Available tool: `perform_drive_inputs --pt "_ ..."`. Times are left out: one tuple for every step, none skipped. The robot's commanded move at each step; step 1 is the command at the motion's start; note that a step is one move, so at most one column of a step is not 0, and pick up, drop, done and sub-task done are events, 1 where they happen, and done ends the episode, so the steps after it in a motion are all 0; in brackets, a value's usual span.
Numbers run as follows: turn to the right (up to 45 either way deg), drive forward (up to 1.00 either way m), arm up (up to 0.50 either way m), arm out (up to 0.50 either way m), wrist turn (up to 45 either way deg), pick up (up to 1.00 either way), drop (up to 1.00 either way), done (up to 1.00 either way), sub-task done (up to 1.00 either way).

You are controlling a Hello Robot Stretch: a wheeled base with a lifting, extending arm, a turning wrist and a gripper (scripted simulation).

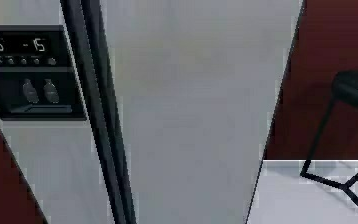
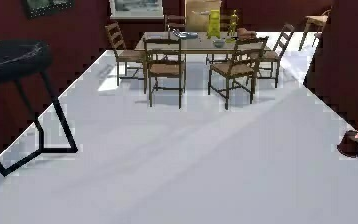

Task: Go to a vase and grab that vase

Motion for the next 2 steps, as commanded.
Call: perform_drive_inputs --pt "45.0 0.0 0.0 0.0 0.0 0.0 0.0 0.0 0.0" --pt "45.0 0.0 0.0 0.0 0.0 0.0 0.0 0.0 0.0"
